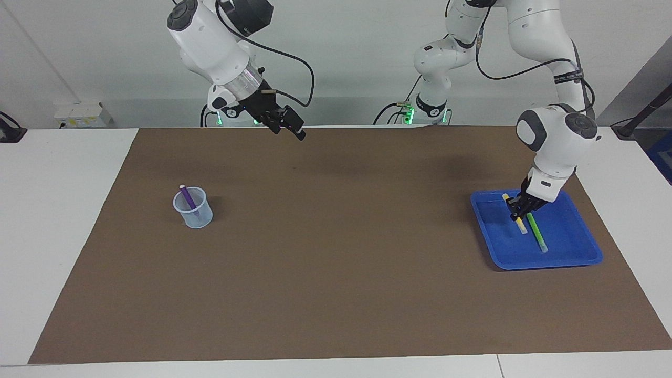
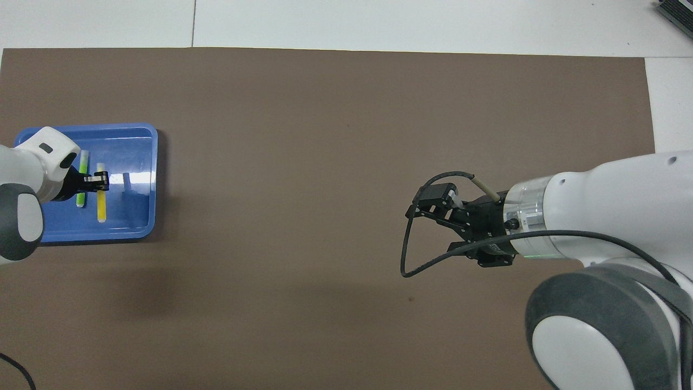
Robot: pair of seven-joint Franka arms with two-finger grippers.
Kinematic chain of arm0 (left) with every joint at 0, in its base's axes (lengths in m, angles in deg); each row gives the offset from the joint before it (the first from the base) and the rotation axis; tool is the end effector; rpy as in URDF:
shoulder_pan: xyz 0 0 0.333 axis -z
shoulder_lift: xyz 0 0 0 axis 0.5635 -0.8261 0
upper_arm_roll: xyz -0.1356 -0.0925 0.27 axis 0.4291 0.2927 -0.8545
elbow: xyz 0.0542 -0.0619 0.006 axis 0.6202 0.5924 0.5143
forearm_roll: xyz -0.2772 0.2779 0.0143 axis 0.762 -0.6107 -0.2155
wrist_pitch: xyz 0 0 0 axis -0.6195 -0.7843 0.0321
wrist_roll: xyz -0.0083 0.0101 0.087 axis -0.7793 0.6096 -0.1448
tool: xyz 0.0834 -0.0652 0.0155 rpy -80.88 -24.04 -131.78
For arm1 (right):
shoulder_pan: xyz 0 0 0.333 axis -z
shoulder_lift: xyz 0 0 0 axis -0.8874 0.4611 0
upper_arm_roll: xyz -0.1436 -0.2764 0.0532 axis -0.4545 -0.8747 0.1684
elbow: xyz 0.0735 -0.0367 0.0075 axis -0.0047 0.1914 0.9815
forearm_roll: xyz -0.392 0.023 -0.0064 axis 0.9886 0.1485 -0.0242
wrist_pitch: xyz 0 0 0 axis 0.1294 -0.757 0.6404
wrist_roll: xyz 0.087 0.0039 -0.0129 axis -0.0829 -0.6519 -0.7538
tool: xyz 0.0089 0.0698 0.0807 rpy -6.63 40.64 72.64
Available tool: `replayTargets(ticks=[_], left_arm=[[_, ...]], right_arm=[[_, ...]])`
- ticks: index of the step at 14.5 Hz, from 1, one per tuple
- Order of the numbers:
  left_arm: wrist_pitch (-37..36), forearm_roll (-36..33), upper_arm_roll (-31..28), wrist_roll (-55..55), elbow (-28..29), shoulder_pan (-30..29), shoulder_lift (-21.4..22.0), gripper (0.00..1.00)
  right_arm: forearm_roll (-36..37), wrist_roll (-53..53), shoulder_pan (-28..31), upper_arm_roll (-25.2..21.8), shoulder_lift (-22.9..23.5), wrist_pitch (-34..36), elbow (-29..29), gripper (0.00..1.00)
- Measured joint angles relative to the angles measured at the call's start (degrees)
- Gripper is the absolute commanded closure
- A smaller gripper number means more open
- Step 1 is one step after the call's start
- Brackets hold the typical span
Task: Transfer and insert pens with both arms
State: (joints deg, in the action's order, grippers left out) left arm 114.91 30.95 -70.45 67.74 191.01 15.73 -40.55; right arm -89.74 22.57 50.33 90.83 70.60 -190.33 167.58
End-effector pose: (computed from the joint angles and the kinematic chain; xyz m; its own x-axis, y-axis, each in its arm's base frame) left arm 0.5743 0.0740 0.3546 0.9893 0.0979 0.1084 0.0989 -0.9951 -0.0040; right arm 0.4834 0.1998 0.5586 0.7984 -0.5319 -0.2823 -0.6020 -0.7146 -0.3564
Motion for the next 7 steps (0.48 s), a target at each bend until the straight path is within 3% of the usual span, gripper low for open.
replayTargets(ticks=[7], left_arm=[[-9.76,0.03,0.61,1.6,-0.23,1.97,7.32,1.0]], right_arm=[[0.0,-0.28,0.0,-0.01,-0.02,0.0,0.0,0.0]])
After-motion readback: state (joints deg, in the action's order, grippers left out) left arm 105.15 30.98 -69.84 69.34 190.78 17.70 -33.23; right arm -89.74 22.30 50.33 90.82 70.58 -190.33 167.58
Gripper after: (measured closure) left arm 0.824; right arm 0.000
